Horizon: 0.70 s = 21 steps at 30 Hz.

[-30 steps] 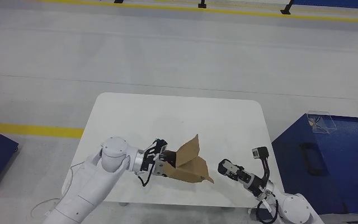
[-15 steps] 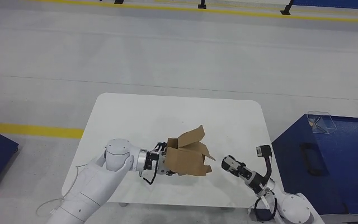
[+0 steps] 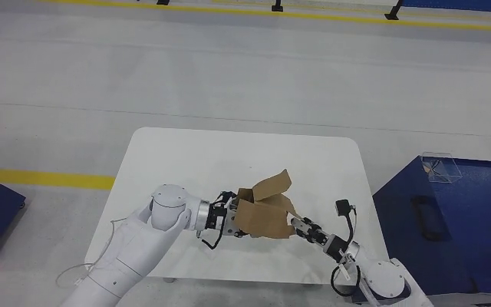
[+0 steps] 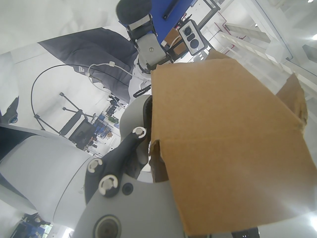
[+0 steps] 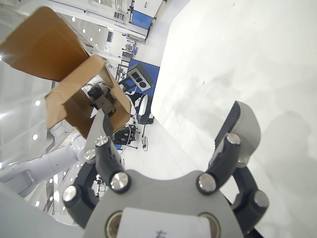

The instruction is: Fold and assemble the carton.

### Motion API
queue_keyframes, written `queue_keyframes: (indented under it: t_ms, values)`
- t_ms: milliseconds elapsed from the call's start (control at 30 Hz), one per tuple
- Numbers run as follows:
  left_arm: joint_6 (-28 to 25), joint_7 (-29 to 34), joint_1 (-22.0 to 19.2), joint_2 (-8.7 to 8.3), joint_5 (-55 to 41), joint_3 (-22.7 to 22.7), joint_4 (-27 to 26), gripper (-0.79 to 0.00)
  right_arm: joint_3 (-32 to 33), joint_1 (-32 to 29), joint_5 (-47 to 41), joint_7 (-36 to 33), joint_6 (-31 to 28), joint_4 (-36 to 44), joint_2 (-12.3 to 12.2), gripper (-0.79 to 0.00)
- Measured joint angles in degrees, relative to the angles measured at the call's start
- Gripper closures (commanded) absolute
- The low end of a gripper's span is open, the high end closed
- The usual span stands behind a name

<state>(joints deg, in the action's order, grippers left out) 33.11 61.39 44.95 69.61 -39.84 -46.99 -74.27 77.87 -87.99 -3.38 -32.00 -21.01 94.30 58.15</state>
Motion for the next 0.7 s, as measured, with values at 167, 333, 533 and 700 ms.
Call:
queue_keyframes:
  t_ms: [167, 333, 533, 700]
  values:
    - [-1.0, -0.44, -0.47, 0.33, -0.6, 0.38, 0.44, 0.0, -2.66, 1.13, 0.49, -1.44, 0.62, -1.7, 0.4, -0.785]
    - [-1.87, -1.85, -0.4, 0.63, -1.55, 0.38, 0.89, 0.0, -5.25, 2.26, 0.61, -1.5, 0.57, -3.55, 0.92, -0.785]
    - [-1.84, -1.85, -0.39, 0.63, -1.56, 0.38, 0.88, 0.0, -3.9, 2.29, -2.51, -2.28, -1.18, -3.63, 0.88, -0.785]
    - [-1.84, -1.85, -0.39, 0.63, -1.55, 0.38, 0.88, 0.0, -2.21, 2.19, -4.71, -4.78, -0.92, -3.43, 0.61, -0.785]
